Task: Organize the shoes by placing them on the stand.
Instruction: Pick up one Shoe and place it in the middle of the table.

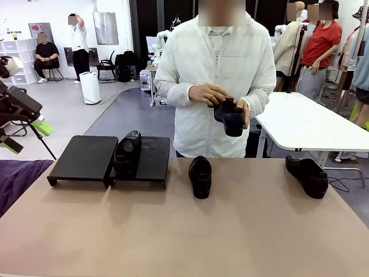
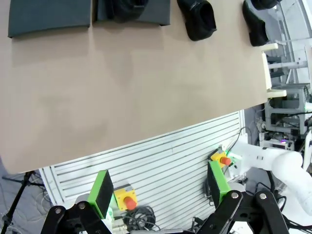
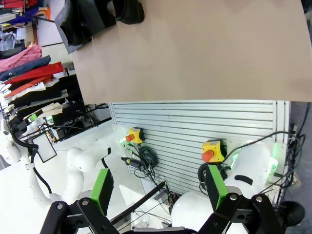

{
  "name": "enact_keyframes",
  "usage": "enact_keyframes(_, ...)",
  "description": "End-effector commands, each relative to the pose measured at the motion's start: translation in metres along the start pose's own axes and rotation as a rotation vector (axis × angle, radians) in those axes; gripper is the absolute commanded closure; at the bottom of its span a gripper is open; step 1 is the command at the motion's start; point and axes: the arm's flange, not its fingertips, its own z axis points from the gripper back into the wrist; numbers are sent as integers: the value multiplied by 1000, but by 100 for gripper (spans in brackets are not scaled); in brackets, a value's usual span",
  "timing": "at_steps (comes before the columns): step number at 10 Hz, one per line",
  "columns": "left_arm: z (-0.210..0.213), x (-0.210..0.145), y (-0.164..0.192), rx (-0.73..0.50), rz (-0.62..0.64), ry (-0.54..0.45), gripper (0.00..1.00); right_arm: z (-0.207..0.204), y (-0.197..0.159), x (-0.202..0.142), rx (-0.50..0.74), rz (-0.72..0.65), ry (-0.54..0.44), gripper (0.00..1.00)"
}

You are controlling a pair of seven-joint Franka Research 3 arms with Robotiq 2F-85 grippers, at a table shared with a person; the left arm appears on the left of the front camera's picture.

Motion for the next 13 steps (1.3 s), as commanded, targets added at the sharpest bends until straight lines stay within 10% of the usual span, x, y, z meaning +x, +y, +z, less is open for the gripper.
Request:
enact_keyframes(1, 3, -2, 0, -16, -2, 4, 0, 0, 0, 0, 0, 0, 0, 0)
enact_keyframes(4, 3, -2, 0, -16, -2, 4, 0, -41, 14, 160, -117, 27, 165, 0)
enact_keyframes(6, 3, -2, 0, -16, -2, 4, 0, -83, -6, 235, -247, 3, 22, 0)
enact_keyframes(13, 3, -2, 0, -16, -2, 4, 0, -142, -18, 298, -367, 16, 38, 0)
